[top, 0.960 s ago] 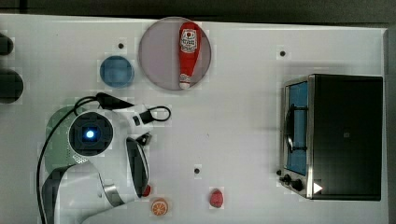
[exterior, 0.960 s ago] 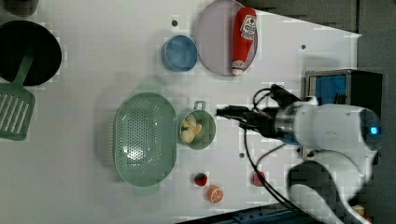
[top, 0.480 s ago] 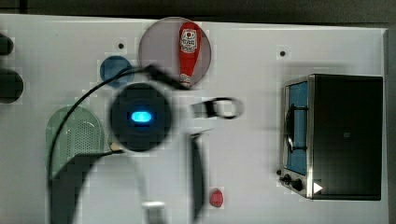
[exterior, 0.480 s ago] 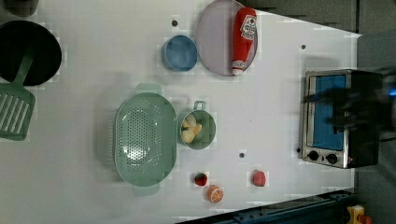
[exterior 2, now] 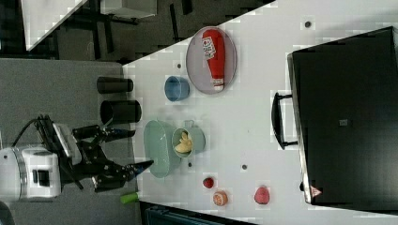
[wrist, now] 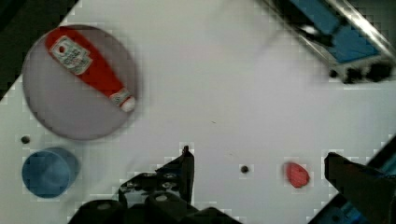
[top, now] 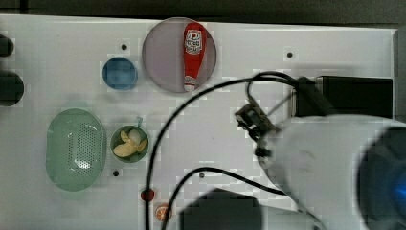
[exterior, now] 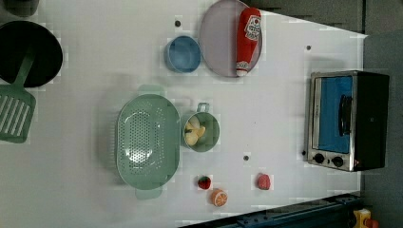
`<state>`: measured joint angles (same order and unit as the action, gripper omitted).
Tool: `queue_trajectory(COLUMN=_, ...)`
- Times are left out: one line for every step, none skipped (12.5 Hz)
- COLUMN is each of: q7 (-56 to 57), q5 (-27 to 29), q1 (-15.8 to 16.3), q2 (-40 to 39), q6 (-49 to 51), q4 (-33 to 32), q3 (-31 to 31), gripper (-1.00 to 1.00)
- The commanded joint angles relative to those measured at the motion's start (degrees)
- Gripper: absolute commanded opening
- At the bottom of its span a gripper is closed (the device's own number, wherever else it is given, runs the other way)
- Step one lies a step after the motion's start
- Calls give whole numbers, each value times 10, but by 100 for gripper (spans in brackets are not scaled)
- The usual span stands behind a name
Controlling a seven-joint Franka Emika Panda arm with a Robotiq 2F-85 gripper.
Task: Pick Banana and place it in mug.
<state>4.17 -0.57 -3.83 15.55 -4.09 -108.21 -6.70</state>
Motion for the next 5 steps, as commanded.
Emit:
queue_trajectory(q7=-15, q5=1, q1=24, q2=-23, q6=-6, q4=-10, q3=10, gripper=100)
queue_trajectory(q7=-15, q5=1, q1=24, q2=-25, q6=-6, q4=-11, q3=9, gripper=100)
queue_trajectory(q7=-15, q5=1, q1=24, q2=-29, q6=-6, q4=-11, q3=10, gripper=100)
queue_trajectory(q7=-15, q5=1, q1=24, q2=-31, q6=-6, q4=-11, q3=10, gripper=100)
queue_trajectory(q7=-15, q5=1, q1=24, q2=-33, q6=-6, q4=-11, q3=10, gripper=100)
